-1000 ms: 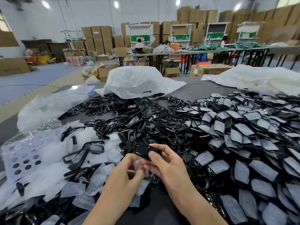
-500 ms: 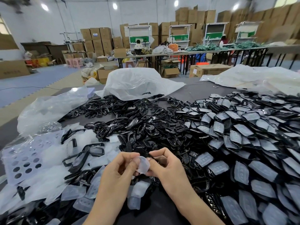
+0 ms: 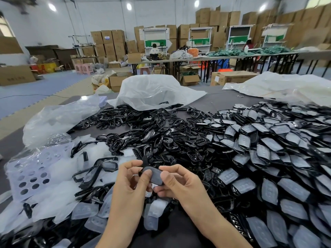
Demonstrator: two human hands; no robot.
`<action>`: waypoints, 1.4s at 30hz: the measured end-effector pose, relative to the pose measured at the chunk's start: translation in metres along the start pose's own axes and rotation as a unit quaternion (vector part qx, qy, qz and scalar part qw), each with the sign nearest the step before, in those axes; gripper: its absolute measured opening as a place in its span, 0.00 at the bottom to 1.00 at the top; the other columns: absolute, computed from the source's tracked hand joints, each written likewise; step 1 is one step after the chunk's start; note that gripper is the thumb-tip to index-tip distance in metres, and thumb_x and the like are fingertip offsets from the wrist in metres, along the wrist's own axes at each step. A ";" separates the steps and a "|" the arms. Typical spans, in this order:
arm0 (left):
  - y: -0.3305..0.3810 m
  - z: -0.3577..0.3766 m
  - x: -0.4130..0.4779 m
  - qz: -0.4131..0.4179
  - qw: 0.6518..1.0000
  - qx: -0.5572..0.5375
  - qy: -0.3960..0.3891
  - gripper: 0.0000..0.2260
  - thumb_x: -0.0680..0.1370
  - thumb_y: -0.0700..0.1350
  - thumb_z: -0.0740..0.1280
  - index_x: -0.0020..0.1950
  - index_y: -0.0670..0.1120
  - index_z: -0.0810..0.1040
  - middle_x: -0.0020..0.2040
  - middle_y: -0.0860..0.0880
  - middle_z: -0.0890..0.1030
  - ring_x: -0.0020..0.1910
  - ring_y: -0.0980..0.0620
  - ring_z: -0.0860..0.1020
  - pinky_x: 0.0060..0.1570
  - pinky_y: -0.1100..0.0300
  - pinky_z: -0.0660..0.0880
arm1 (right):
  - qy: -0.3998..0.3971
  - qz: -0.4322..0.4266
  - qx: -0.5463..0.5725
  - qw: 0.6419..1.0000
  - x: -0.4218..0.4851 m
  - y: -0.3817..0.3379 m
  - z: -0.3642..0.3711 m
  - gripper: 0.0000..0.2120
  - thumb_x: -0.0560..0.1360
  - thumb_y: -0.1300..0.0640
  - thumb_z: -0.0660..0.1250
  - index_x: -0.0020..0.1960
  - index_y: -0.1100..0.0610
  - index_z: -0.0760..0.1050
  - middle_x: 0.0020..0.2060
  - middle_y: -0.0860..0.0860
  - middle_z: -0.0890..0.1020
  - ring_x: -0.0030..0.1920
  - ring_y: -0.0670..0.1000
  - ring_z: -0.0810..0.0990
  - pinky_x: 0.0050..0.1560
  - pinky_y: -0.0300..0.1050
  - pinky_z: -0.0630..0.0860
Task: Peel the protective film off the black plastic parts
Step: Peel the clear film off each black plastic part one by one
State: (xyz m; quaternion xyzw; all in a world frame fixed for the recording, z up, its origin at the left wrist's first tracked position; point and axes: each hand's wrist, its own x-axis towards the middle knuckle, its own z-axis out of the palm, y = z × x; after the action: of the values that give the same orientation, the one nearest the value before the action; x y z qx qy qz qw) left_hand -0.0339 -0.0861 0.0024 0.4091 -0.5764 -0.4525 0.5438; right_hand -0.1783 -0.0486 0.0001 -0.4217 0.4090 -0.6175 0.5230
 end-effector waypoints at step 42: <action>0.001 0.002 -0.008 0.032 0.992 0.069 -0.102 0.14 0.78 0.38 0.68 0.48 0.59 0.83 0.35 0.44 0.82 0.35 0.54 0.81 0.39 0.63 0.78 | 0.014 0.065 0.077 0.995 0.006 0.001 -0.008 0.07 0.77 0.65 0.70 0.44 0.57 0.85 0.37 0.58 0.84 0.34 0.52 0.82 0.37 0.40 0.79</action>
State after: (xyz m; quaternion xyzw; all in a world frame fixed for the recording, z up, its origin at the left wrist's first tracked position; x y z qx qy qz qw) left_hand -0.0352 -0.0782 0.0012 0.3788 -0.6717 -0.4333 0.4665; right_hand -0.1863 -0.0542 -0.0023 -0.3444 0.3936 -0.6179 0.5871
